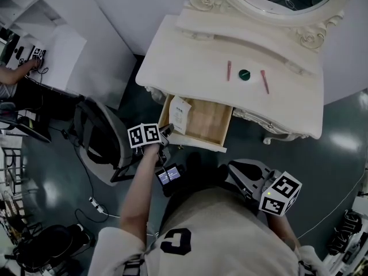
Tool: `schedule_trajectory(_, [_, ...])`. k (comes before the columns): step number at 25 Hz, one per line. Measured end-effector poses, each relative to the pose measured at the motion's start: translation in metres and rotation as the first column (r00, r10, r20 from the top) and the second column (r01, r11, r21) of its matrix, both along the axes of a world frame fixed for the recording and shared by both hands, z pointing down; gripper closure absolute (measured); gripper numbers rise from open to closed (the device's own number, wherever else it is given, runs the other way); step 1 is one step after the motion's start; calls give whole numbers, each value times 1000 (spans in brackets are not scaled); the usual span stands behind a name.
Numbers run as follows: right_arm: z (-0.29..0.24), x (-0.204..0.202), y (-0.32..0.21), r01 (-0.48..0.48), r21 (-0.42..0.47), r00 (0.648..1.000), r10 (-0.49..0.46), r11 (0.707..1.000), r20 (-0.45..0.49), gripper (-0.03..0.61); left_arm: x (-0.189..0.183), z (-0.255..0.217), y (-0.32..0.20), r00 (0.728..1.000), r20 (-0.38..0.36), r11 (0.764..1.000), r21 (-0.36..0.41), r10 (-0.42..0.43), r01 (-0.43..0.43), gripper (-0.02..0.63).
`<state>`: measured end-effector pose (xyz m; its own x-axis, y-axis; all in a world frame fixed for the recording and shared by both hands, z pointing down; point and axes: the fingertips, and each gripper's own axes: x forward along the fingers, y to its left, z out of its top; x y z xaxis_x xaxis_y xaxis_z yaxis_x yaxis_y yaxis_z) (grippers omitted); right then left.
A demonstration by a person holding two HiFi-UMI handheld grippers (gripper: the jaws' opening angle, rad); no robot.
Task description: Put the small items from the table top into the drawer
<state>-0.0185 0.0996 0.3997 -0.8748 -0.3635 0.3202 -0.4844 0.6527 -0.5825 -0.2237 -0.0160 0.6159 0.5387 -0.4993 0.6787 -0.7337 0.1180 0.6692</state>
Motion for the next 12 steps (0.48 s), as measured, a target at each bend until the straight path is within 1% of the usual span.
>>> schedule_trajectory(8, [2, 5, -6, -9, -8, 1000, 9, 1000, 17, 549, 6, 4, 8, 1000, -18, 999, -33, -5, 4, 549])
schedule_trajectory(12, [5, 8, -8, -12, -11, 1000, 12, 1000, 24, 549, 8, 9, 3, 1000, -8, 1000, -28, 0, 0, 549])
